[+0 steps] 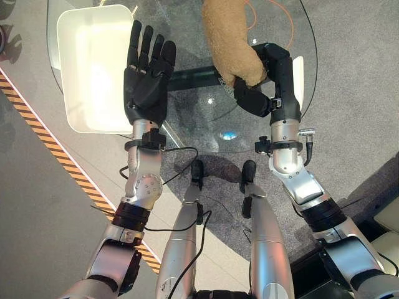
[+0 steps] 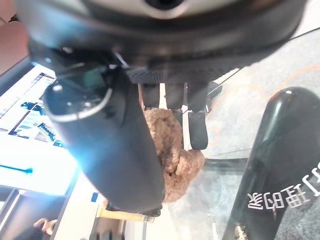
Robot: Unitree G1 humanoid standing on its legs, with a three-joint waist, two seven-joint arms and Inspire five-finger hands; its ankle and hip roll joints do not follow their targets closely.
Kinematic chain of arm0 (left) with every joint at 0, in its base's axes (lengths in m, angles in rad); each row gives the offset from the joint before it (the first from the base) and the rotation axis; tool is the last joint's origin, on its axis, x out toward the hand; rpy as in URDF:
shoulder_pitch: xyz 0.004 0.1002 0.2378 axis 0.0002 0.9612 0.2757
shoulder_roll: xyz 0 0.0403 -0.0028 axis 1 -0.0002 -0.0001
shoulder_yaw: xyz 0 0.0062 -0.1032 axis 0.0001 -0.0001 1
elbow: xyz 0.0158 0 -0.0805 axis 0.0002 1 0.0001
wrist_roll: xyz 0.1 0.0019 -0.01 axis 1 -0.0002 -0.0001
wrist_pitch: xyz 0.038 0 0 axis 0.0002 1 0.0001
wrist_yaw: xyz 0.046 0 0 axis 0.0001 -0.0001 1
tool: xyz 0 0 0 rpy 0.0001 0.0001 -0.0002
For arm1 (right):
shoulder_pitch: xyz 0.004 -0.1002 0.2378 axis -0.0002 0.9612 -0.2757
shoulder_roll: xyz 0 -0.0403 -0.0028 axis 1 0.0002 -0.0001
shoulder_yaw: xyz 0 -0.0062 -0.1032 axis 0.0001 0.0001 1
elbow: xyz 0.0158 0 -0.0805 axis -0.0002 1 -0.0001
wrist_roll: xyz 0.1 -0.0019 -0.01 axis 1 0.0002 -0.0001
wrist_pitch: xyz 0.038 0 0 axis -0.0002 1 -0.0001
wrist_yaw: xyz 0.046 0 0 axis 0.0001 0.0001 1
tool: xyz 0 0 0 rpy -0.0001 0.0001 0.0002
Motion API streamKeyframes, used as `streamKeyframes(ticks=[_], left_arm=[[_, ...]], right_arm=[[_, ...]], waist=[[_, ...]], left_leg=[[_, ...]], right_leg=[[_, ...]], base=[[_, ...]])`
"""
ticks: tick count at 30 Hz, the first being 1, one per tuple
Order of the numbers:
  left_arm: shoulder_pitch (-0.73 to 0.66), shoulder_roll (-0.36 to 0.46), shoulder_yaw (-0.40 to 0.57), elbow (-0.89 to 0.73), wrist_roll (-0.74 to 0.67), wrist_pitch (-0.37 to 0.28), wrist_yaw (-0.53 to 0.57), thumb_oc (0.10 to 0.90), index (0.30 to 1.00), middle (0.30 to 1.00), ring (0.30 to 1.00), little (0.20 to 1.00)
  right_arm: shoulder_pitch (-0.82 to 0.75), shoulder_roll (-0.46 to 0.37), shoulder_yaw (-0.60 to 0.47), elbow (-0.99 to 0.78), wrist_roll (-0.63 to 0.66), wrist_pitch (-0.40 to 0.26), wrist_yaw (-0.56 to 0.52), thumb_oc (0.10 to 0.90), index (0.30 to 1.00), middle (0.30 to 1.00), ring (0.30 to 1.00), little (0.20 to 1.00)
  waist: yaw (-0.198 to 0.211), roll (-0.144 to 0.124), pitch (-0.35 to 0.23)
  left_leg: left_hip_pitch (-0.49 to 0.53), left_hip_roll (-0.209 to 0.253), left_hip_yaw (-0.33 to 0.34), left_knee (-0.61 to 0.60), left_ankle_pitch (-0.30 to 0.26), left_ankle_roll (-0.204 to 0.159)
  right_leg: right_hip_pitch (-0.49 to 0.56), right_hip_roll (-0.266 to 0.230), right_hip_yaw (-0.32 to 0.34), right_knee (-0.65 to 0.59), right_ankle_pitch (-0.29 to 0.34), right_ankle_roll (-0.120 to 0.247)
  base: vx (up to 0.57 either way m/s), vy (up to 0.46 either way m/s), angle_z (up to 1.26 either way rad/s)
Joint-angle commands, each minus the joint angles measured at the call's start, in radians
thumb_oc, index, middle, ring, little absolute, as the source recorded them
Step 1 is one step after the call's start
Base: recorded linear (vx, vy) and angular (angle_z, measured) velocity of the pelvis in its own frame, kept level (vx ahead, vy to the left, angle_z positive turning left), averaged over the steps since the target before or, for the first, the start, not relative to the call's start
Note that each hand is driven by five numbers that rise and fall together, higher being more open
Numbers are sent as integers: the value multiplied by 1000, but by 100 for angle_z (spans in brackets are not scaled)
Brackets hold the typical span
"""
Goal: Wipe the table with a cloth and put it in the basket.
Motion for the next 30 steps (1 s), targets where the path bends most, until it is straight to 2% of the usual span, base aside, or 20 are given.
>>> streamKeyframes(ticks=[1,9,10,17,19,30], left_arm=[[-103,39,-11,-156,-13,-27,-52,800,900,900,900,900],[-158,34,-24,-157,-41,18,-28,800,900,900,900,900],[-171,34,-31,-153,-51,42,-20,800,900,900,900,900],[-183,31,-37,-154,-82,62,-28,800,900,900,900,900],[-187,32,-45,-158,-88,98,-18,800,900,900,900,900],[-189,35,-55,-157,-88,119,0,800,900,900,900,900]], right_arm=[[-171,21,9,-239,-46,-159,3,100,300,300,300,200],[-205,19,40,-236,-55,-145,23,100,300,300,300,200],[-213,15,46,-236,-54,-140,32,100,300,300,300,200],[-226,5,65,-232,-72,-129,52,100,300,300,300,200],[-242,-14,92,-227,-78,-122,85,100,300,300,300,200],[-256,-37,117,-229,-85,-135,111,100,300,300,300,200]], waist=[[-5,-10,-29],[-8,-11,-29],[-9,-12,-29],[-9,-12,-29],[-7,-14,-29],[-2,-17,-29]], left_leg=[[40,-55,73,7,-59,36],[41,-56,75,1,-57,34],[42,-57,75,1,-57,33],[42,-59,76,-3,-56,32],[39,-60,74,-1,-57,30],[26,-62,72,-3,-48,32]], right_leg=[[72,60,6,-77,-25,28],[74,60,6,-86,-23,28],[75,60,5,-87,-23,29],[78,56,0,-95,-21,29],[78,52,-4,-100,-19,31],[68,52,-12,-108,-8,32]], base=[[0,0,0],[0,0,0],[0,0,0],[0,0,0],[0,0,0],[0,0,0]])
